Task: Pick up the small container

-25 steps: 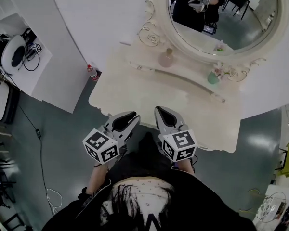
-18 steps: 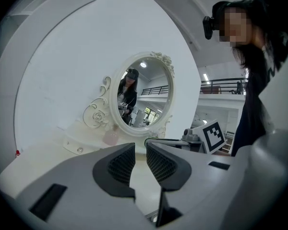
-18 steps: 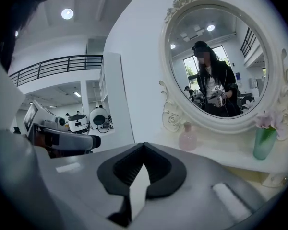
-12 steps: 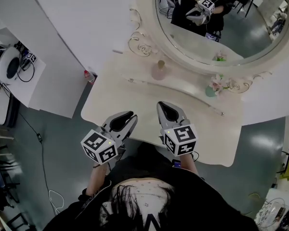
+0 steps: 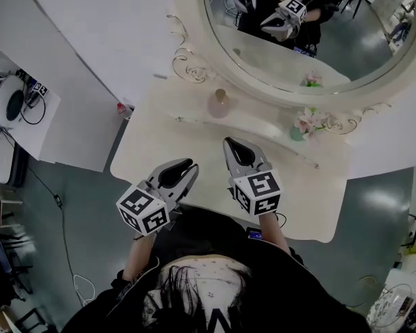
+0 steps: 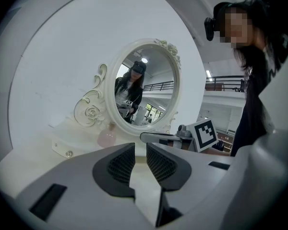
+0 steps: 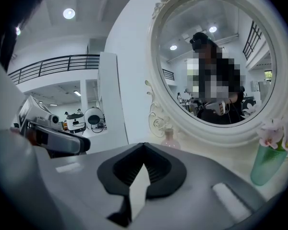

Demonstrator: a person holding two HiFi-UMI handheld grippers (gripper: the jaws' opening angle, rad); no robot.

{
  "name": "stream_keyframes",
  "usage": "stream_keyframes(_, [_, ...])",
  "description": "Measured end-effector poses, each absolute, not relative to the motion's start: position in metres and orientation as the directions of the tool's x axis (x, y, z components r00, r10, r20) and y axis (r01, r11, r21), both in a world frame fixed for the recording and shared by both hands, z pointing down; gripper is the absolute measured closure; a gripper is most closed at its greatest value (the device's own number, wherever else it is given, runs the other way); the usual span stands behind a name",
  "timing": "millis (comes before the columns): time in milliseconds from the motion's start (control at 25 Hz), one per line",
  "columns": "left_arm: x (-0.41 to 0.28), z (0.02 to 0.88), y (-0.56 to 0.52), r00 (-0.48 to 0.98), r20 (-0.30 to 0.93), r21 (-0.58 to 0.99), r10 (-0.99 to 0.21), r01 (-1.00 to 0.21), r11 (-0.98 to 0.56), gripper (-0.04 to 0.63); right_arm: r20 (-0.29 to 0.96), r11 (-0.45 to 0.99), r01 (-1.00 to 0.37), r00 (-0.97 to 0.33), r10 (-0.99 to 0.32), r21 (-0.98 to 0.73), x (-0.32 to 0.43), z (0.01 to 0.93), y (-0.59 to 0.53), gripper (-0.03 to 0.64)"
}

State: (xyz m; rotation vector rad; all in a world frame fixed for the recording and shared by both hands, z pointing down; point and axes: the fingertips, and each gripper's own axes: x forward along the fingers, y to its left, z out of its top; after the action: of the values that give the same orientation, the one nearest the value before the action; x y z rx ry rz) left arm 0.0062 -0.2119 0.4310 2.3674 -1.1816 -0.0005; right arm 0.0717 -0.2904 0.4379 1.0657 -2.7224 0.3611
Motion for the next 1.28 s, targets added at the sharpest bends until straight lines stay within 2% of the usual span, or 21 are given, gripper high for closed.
stream_keyframes(600, [-0.011, 0.430, -0.241, 0.692, 0.228, 0.407, -0.685, -0.707, -0.578, 0.529, 0.262, 0.642, -0.759, -0.645, -0.718, -0.109, 0.059, 0.435, -0.350, 0.604])
stream_keyframes(1120, [-0.064, 0.438, -0.274, 0.731, 0.241, 0.421, -0.638, -0.671, -0.610, 0.529, 0.366, 0.524, -0.848, -0.513, -0.776, -0.076, 0.039, 0.473, -0.411, 0.468])
stream_keyframes(1280, [-0.077, 0.442, -0.282, 0.736, 0.246, 0.429, -0.631, -0.666, -0.610, 0.529, 0.405, 0.495, -0.866, -0.479, -0.779, -0.070, 0.038, 0.489, -0.428, 0.458])
